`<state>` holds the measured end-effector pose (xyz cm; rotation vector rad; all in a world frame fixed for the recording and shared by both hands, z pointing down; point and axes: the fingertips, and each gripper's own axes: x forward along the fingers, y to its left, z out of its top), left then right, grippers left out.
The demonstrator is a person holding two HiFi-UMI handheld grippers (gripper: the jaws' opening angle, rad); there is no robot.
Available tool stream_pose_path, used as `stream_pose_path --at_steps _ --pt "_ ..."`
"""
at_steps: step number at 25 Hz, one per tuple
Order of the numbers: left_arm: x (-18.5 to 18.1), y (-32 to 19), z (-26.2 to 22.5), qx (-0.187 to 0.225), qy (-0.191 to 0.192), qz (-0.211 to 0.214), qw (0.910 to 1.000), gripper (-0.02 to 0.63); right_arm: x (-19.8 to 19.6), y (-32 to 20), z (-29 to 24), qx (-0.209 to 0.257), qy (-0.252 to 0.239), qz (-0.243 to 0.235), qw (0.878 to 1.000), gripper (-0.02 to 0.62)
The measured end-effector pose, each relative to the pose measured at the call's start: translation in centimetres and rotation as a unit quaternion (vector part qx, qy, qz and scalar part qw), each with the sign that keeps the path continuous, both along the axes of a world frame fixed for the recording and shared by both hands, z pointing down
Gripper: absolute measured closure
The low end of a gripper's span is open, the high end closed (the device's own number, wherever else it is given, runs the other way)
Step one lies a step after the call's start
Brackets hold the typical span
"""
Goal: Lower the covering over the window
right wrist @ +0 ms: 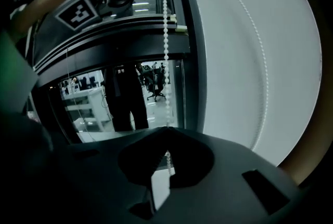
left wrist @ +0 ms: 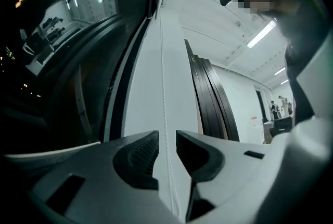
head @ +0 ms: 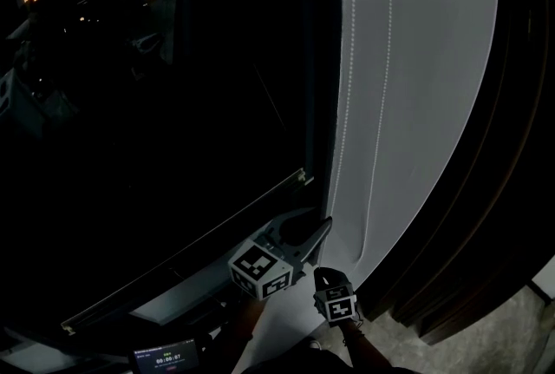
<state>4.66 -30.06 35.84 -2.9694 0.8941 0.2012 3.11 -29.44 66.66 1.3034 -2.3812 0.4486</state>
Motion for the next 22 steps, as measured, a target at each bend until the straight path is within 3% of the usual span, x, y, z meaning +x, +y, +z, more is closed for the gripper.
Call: stream_pose_path --at_steps 11,13,18,22 --pt "2.3 -1.2 -4.1 0.038 0.01 0.025 0.9989 0.523 0.1 0.3 0.0 0.002 -0.007 0.001 1.0 0.586" --pt "2.2 -1.1 -4.7 0.04 0.01 0.017 0.999 0.583 0.2 0.3 0.0 0.003 -0.007 0.001 1.0 0.586" --pt "1.5 -1.3 -5.0 0.027 0.045 0.012 0.9985 0.589 0.4 0.3 0.0 0.006 -0.007 -0.001 1.0 0.586" --pt "0.4 -1.4 -5.0 0.039 0.074 -0.007 0.9965 0.592 0.6 0.6 -0.1 0.014 0.001 -0.004 1.0 0.586"
